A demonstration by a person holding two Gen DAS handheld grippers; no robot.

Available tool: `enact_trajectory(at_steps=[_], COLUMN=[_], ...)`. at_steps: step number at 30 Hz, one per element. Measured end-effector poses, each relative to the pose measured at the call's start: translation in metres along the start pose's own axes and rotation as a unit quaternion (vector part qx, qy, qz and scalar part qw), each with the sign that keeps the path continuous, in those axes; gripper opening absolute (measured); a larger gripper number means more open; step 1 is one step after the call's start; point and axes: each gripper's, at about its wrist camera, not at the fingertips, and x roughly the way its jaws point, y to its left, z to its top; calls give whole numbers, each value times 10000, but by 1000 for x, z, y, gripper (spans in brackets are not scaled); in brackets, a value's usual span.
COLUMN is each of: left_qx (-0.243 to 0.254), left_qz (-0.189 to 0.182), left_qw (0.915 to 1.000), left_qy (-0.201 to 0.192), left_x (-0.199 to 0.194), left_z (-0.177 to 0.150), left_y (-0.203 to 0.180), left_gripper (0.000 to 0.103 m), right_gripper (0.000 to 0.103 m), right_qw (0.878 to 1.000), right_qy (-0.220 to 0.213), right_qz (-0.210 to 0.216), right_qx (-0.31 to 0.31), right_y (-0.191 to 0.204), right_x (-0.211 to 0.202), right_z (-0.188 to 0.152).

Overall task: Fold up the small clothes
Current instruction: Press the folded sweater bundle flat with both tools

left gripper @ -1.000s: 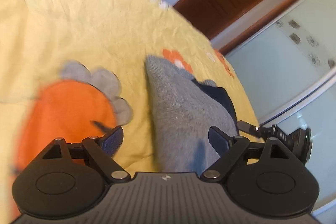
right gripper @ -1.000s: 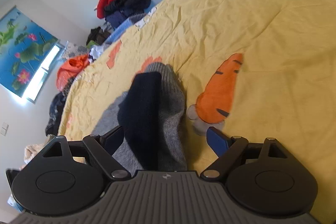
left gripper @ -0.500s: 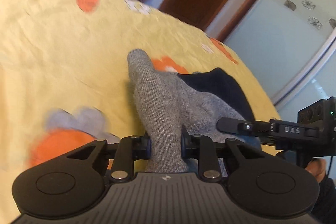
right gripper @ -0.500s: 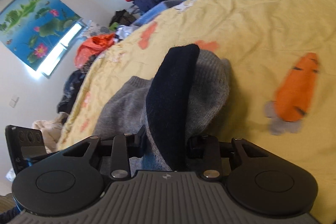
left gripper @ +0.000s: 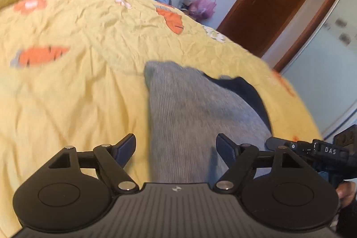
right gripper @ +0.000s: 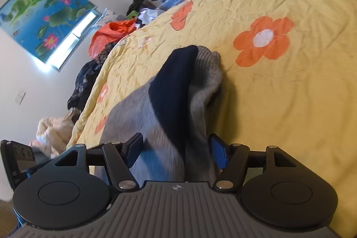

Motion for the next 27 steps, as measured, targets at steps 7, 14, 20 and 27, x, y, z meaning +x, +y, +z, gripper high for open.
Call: enact_trajectory(at_steps=[7,14,20,27], left_qx=[-481,124,722,2084], left_qz=[-732,-490,2,772], left_qw=[9954,9958,9949,9726], left_qy=[386,757,704,-688], left_x=[-6,-18,-24,-77], left_z=[-41,-39,-55,-51], left_y=[10,-3,-7,-60], left_gripper=[57,14,22,88], right_gripper=[67,26,40,63], right_qw=[9974,9934,9950,9989], right_qy=[690,894,871,-352], right_qz=[220,172,155,6], right_qx=[7,-694,-456,-303], right_y=[-4,29,16,28], right_x=[-25,-22,-30,-48], right_z=[-47,-59,-66,-4])
